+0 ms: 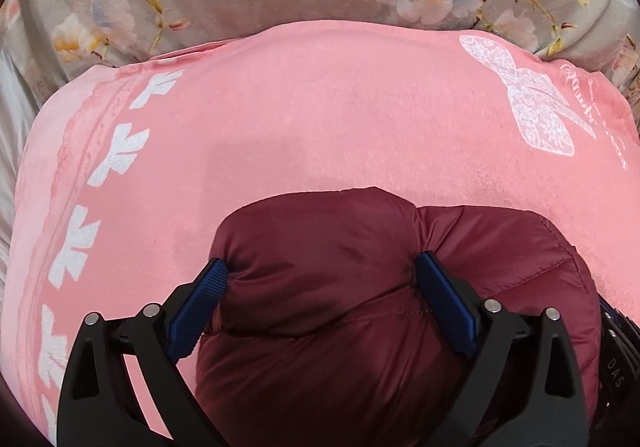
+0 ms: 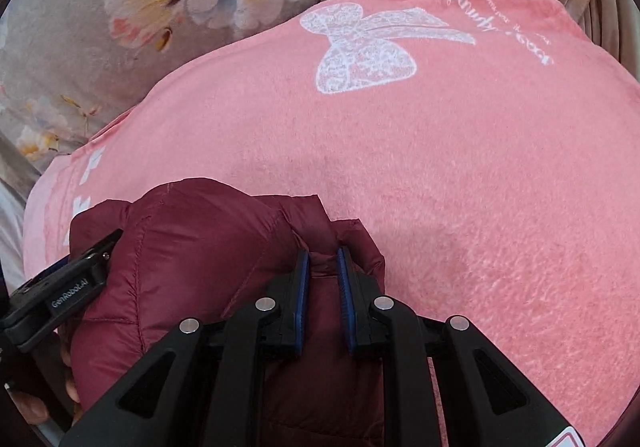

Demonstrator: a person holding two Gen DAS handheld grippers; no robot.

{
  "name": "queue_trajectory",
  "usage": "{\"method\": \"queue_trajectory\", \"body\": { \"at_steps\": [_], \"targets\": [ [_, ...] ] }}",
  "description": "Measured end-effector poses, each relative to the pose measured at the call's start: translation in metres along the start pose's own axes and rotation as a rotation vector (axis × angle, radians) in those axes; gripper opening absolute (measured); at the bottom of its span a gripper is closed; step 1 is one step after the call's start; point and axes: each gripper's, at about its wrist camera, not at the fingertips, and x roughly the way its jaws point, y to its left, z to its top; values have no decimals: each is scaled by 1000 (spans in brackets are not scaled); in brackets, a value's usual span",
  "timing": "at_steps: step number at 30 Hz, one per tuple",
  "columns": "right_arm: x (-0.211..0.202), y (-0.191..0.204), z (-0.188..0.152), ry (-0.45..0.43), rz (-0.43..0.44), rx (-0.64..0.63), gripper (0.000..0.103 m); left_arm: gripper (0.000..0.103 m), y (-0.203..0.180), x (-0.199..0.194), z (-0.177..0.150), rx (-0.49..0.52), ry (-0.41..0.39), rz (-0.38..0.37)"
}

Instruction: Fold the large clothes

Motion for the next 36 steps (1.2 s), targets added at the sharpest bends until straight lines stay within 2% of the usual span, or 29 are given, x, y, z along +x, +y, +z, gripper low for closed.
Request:
{"method": "queue_trajectory", "body": {
  "at_steps": [7,36],
  "targets": [
    [2,5,-1,-22,-25,-21,16,96,-3,10,-7,2,-21,12],
    [2,5,-3,-28,-26,-26,16,98,-7,14,-12,21,-48,37]
  ]
}}
